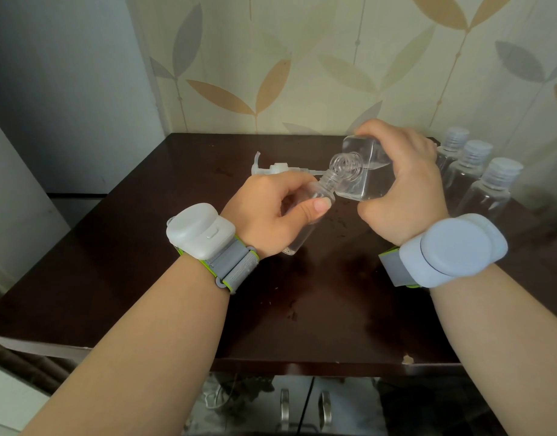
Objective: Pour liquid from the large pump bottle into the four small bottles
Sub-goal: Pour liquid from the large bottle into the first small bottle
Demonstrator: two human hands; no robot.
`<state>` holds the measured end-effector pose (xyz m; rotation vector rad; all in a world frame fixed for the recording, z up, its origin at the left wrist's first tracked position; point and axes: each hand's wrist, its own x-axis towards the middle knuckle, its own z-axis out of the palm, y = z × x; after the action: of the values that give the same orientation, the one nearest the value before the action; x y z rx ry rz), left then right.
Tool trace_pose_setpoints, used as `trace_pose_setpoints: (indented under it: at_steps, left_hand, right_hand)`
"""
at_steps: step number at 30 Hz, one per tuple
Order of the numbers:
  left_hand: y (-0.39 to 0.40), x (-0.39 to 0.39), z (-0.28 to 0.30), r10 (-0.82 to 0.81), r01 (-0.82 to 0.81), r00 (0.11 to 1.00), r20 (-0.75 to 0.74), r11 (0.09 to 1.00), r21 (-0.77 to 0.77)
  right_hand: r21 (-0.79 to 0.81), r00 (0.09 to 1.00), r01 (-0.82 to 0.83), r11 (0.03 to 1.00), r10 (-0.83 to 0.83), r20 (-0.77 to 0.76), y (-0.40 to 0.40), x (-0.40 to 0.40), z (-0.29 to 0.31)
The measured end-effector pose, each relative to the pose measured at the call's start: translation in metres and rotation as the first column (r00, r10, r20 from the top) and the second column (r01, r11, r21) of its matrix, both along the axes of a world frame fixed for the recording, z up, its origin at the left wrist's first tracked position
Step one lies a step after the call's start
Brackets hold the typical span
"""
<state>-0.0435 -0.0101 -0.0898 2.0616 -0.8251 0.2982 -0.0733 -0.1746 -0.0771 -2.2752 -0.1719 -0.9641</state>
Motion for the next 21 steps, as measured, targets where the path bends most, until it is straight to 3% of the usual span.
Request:
trace_pose_setpoints:
  at_steps: [21]
  left_hand:
    - [0.0001, 0.0009, -0.0001, -0.012, 0.012, 1.0, -0.002, 1.0, -0.005]
  right_hand:
    - [-0.021, 1.0, 0.01, 1.0, -0.01, 0.006, -0.0004, 0.0008, -0.0012]
